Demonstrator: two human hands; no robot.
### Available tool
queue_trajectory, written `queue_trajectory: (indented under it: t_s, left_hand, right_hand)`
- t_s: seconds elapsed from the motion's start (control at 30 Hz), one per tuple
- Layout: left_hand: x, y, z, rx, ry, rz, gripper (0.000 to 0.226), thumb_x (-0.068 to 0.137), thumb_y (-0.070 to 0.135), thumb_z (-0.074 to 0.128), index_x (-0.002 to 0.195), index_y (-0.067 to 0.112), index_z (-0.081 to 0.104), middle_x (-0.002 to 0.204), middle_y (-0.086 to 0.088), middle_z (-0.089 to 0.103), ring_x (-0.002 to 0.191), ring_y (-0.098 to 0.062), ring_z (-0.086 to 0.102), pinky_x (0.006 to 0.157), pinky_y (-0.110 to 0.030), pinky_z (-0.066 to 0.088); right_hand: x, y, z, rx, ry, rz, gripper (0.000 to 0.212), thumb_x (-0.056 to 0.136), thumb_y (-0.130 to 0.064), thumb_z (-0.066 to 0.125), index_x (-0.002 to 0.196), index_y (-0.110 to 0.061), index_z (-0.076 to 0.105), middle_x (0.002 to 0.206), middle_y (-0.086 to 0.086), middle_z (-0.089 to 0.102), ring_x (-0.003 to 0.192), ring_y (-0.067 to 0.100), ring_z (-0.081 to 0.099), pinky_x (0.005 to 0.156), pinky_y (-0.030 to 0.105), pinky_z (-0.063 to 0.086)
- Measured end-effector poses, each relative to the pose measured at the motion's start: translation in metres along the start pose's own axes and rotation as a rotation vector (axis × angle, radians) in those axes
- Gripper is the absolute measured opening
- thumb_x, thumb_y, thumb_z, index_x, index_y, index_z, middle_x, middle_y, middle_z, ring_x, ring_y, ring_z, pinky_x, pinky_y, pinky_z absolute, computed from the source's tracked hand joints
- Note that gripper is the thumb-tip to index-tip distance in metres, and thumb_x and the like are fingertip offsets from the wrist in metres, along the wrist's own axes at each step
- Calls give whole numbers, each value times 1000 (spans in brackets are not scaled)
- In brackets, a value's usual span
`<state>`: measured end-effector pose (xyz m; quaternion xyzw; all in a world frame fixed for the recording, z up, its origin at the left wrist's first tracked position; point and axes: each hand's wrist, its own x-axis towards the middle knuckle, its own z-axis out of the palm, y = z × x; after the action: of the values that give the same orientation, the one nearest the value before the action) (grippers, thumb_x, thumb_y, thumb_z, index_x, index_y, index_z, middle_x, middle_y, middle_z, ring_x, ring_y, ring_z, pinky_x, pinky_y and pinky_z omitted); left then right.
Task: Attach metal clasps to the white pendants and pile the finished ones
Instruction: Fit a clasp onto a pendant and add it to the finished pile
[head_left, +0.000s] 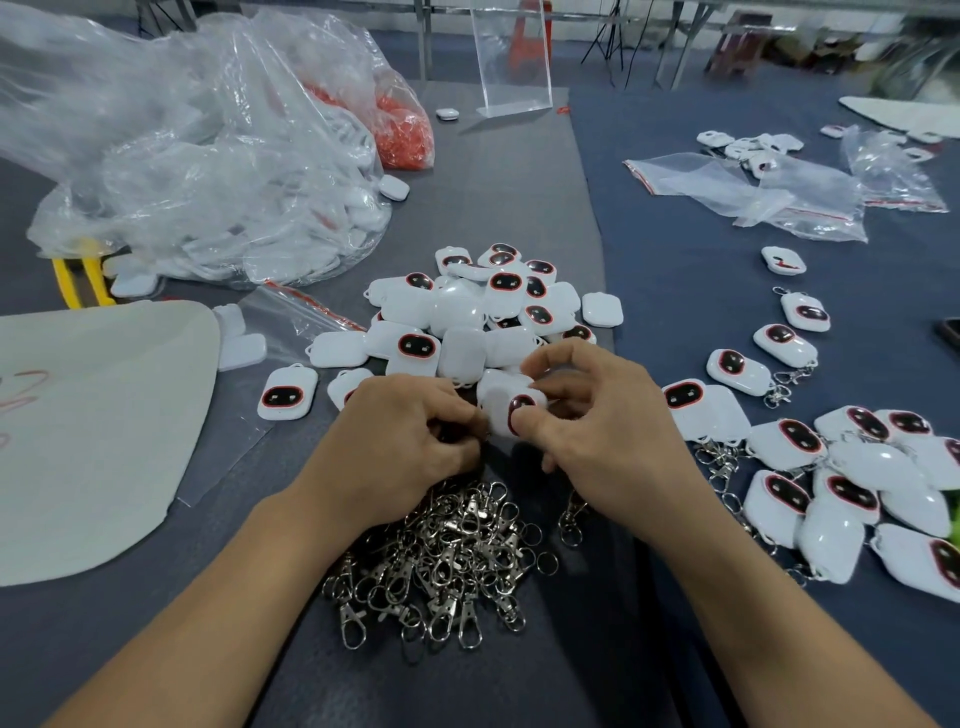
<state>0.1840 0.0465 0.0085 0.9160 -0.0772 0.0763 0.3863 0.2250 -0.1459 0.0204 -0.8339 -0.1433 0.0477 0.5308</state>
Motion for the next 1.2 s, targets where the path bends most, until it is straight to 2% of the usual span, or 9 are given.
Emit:
queue_trajectory:
  t_s: [0.2, 0.33, 0.4, 0.47, 0.6, 0.8, 0.97, 1.07, 1.2]
  left_hand:
    - [2, -1, 0, -37, -18, -17, 30, 67, 25, 71, 89, 46, 72, 75, 19, 68, 68, -3, 60, 60, -10, 38]
    - [2, -2, 0, -21, -21, -23, 27, 68, 31, 71, 92, 42, 72, 78, 20, 69, 74, -4, 63, 64, -12, 41]
    - [2, -3, 0, -13, -20, -36, 21, 67, 33, 72, 87, 38, 75, 73, 19, 67, 69, -3, 61, 61, -11, 40]
    - [3, -5, 0, -20, -25, -46, 14, 67, 32, 72, 79, 31, 79, 65, 17, 64, 61, -4, 57, 57, -11, 36]
    - [2, -5, -1, -28, -48, -28, 15, 68, 26, 72, 79, 32, 80, 63, 14, 62, 57, -4, 52, 55, -13, 33]
    - [1, -4, 0, -1, 0, -16, 11, 70, 27, 74, 76, 33, 80, 63, 19, 61, 59, -2, 55, 57, -10, 33]
    - [-2, -3, 1, 39, 25, -29, 15, 75, 14, 83, 78, 28, 81, 65, 22, 64, 61, 1, 57, 58, -8, 35]
    - [-3, -2, 2, 49, 56, -37, 7, 73, 24, 80, 78, 29, 80, 66, 22, 65, 63, 0, 59, 58, -9, 36]
    - [-5, -2, 2, 38, 95, -62, 7, 69, 31, 73, 74, 32, 78, 60, 13, 65, 58, -6, 58, 54, -12, 37]
  right_hand:
    - [-4, 1, 5, -243, -108, -84, 30, 82, -9, 71, 97, -34, 77, 84, -16, 73, 80, -1, 65, 68, 11, 49]
    - [1, 3, 1, -196, -70, -48, 34, 94, -11, 63, 110, -38, 74, 72, -19, 66, 65, -1, 60, 58, 9, 42]
    - [3, 4, -2, -100, -69, -36, 40, 93, -13, 64, 121, -42, 65, 64, -10, 63, 50, 4, 56, 55, 15, 41]
    - [2, 4, 0, -7, -76, -2, 38, 90, -13, 68, 110, -42, 55, 66, 2, 65, 45, 8, 54, 49, 23, 43]
    - [3, 6, 8, 14, -45, 33, 25, 86, -12, 75, 91, -30, 58, 58, -2, 66, 41, 9, 53, 43, 20, 39]
    - [4, 8, 3, -43, -80, 5, 24, 85, -18, 78, 89, -37, 64, 61, -3, 67, 46, 7, 48, 50, 29, 44]
    - [3, 4, 0, -110, -88, -9, 20, 83, -20, 80, 87, -35, 66, 66, 1, 69, 44, 4, 46, 45, 19, 41]
    - [0, 1, 0, -122, -90, -13, 18, 81, -20, 80, 85, -32, 67, 66, 5, 69, 45, 5, 45, 44, 19, 41]
    - [-4, 1, 6, -84, -79, 13, 17, 82, -23, 80, 82, -34, 66, 56, -4, 63, 47, 5, 49, 46, 17, 38]
